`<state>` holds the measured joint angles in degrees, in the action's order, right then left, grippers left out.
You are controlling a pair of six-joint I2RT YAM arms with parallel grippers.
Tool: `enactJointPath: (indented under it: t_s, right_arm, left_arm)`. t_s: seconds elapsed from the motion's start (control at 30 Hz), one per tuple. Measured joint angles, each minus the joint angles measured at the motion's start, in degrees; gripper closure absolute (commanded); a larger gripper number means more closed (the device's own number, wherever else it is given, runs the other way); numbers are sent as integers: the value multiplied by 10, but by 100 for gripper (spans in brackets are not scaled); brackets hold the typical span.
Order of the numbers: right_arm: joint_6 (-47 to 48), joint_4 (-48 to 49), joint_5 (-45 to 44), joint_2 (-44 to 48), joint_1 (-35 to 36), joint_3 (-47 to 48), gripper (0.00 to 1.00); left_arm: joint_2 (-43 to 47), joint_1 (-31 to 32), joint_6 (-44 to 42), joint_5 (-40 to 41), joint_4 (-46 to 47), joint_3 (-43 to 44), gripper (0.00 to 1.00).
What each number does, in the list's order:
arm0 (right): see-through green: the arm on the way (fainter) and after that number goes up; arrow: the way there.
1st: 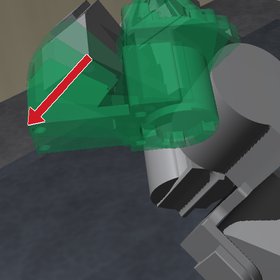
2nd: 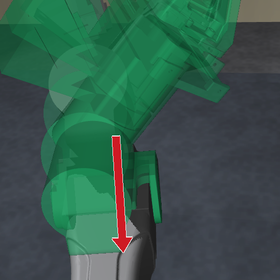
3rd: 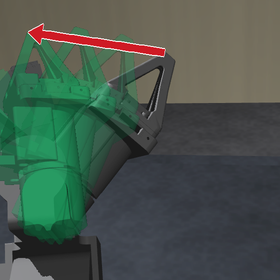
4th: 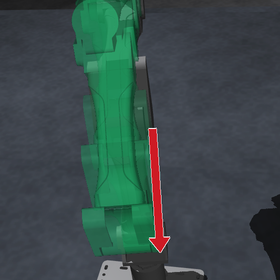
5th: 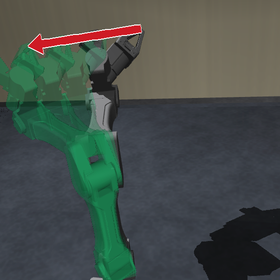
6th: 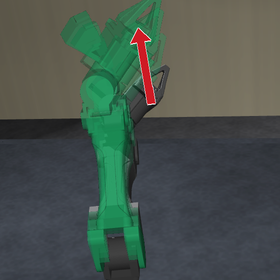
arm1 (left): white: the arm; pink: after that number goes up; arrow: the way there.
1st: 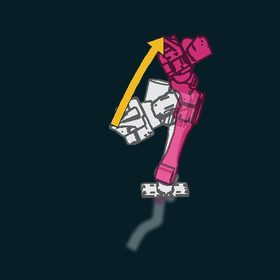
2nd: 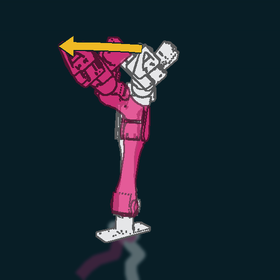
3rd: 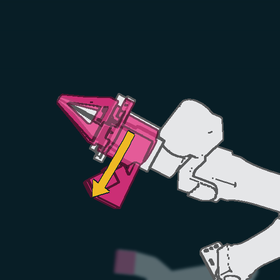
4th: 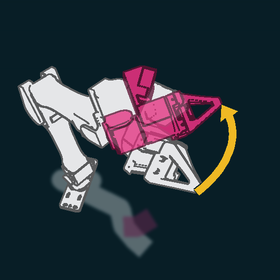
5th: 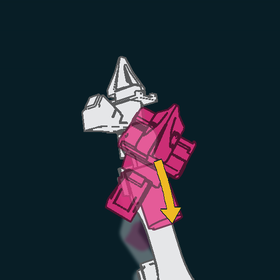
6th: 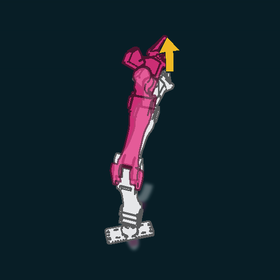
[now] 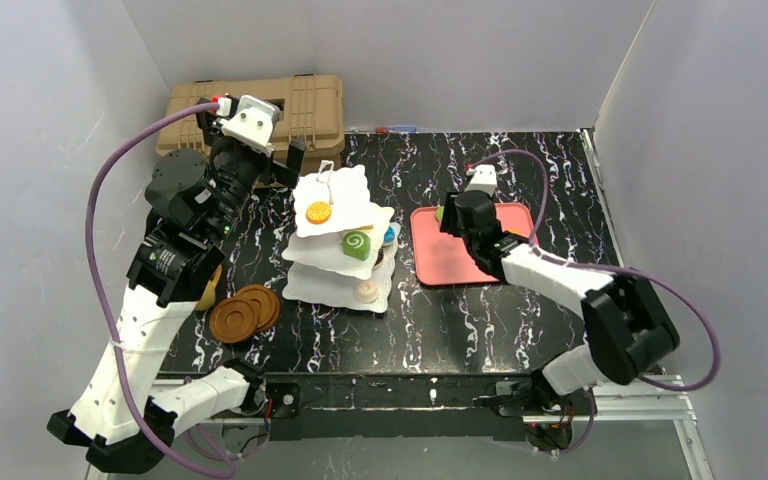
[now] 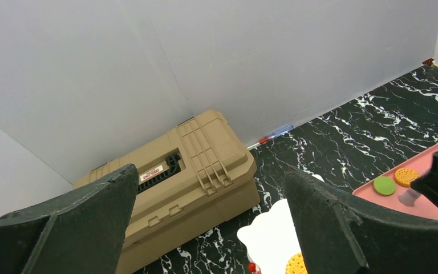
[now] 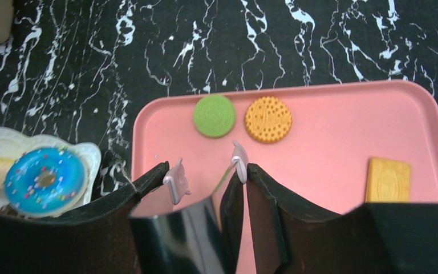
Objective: Serve the afternoon tea
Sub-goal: Pick up the desert from the tray.
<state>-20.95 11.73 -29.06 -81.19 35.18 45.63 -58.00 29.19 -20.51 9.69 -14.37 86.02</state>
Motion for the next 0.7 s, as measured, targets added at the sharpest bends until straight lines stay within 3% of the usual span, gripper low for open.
enactJointPath:
  t_s: [0.33,0.7]
  right_arm:
    - [22,61,36,-121,-40,71,41]
    - [41,83,41,-168,-47,90,41]
  left_arm:
    - [-1,0,0,0,0,0,2]
    - [-1,0,0,0,2,0,2]
